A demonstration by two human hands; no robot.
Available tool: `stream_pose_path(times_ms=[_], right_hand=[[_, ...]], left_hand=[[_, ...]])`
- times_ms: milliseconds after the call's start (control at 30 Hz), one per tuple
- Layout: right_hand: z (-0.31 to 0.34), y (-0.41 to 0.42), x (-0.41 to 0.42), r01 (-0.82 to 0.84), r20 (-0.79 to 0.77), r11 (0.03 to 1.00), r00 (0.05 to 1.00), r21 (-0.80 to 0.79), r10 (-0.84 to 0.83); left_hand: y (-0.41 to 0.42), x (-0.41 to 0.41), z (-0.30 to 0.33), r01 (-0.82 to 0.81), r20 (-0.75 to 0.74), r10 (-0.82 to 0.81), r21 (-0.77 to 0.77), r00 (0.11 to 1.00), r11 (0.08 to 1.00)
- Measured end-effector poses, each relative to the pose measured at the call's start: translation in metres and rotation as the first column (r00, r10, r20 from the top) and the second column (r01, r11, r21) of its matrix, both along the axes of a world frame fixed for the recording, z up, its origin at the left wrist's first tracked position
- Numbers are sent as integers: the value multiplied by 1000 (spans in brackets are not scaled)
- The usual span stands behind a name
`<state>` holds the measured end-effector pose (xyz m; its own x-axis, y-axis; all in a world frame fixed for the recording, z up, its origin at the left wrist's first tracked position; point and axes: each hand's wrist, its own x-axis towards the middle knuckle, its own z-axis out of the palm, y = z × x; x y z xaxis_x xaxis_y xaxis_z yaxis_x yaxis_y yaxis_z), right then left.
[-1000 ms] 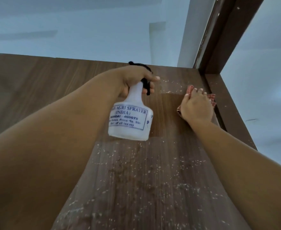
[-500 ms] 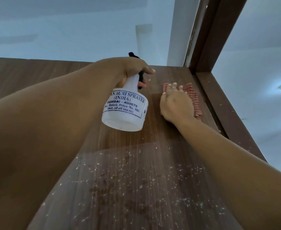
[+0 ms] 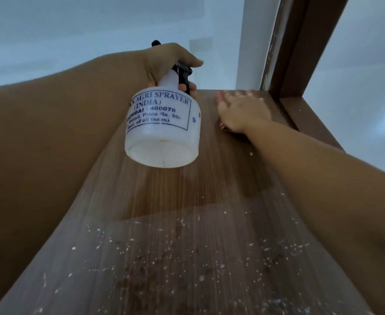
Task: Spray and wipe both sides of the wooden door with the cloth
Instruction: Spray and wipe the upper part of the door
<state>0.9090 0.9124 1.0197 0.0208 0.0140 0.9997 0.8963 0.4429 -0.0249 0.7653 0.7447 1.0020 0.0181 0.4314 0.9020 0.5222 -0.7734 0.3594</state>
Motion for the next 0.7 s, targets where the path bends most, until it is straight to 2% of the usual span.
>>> stream_pose_path(times_ms=[67,100,133,167,233,267,300,333,400,467,500,600,700], right_hand=[[4,12,19,-54,-286,995,958,-84,28],[5,13,15,-71,-367,989,930,-130,18],[3,11,1,-67,-369,986,929,-153,6],[3,8,-20,-48,-302,991,953,-126,8],[4,1,-61,-2,2,999,1000,32,2],[6,-7,-74,-10,161,994,987,111,-8],[11,-13,-81,-42,281,992,960,121,7],[17,-19,-81,-57,365,992,931,116,11],[29,-25,-74,-78,437,992,899,99,27],[45,-23,-57,-169,386,985,912,41,141],[53,-19,-43,-198,310,980,933,22,182],[65,7,5,-150,28,988,988,-40,152],[53,25,40,-156,-158,985,977,-68,144]], left_hand=[[9,-1,-3,-10,-2,10,-19,1000,1000],[13,-2,-4,0,-4,0,-34,1000,999],[17,-4,-5,21,-2,-21,-50,1000,999],[19,-7,-6,45,5,-44,-60,999,997],[21,-12,-7,85,18,-84,-64,996,994],[19,-15,-7,89,18,-88,-49,996,995],[16,-17,-7,81,15,-80,-36,997,996],[13,-18,-7,65,12,-65,-35,998,997],[7,-18,-9,30,7,-30,-40,1000,999],[2,-21,-10,-8,14,8,-14,1000,1000],[2,-22,-10,-26,13,26,-2,1000,1000],[2,-24,-11,-56,5,56,8,998,998],[2,-28,-14,-20,6,20,-11,1000,1000]])
